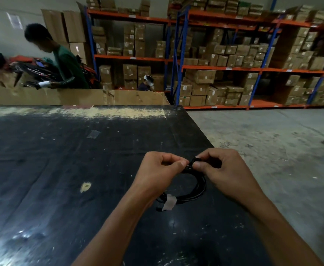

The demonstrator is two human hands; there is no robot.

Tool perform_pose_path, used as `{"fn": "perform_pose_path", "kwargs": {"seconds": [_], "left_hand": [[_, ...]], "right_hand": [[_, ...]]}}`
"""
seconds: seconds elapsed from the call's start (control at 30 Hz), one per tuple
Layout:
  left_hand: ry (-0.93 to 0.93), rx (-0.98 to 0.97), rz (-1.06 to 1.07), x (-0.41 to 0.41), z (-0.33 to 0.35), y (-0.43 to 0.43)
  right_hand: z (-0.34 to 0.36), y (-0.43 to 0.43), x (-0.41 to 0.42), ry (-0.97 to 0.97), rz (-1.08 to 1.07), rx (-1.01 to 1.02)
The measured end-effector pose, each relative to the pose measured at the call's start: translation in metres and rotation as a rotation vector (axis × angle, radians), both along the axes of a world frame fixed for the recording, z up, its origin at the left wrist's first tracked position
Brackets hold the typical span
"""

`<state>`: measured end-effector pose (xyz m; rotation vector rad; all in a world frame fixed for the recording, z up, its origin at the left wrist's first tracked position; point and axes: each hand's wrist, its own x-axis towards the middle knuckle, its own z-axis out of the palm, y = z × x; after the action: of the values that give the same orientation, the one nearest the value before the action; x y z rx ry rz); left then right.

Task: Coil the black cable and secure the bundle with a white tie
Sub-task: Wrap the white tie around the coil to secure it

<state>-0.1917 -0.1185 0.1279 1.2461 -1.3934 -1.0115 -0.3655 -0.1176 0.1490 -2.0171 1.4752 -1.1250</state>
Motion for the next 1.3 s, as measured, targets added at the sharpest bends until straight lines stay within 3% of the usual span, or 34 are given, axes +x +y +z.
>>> {"fn": "perform_pose_path", "kwargs": {"seconds": [0.33, 0.57, 0.73, 0.9, 1.07, 1.3], "left_hand": [[0.064, -0.043, -0.123, 0.009, 0.001, 0.004], [0.158, 0.009, 0.014, 0.002, -0.006, 0.003], [0.088, -0.145, 0.065, 0.002, -0.010, 0.002], [0.069, -0.233, 0.087, -0.001, -0.010, 0.000], [0.125, -0.162, 0.059, -0.007, -0.015, -0.001], [0.100, -0.183, 0.112, -0.004, -0.019, -0.001]], "right_hand": [[0.011, 0.002, -0.002, -0.248, 0.153, 0.246], [0.002, 0.000, 0.006, -0.359, -0.061, 0.018], [-0.003, 0.002, 0.004, -0.488, -0.015, 0.164], [-0.007, 0.001, 0.005, -0.504, -0.006, 0.122], [-0.018, -0.007, 0.012, -0.374, -0.107, -0.059], [-0.025, -0.014, 0.016, -0.454, -0.063, 0.027]]}}
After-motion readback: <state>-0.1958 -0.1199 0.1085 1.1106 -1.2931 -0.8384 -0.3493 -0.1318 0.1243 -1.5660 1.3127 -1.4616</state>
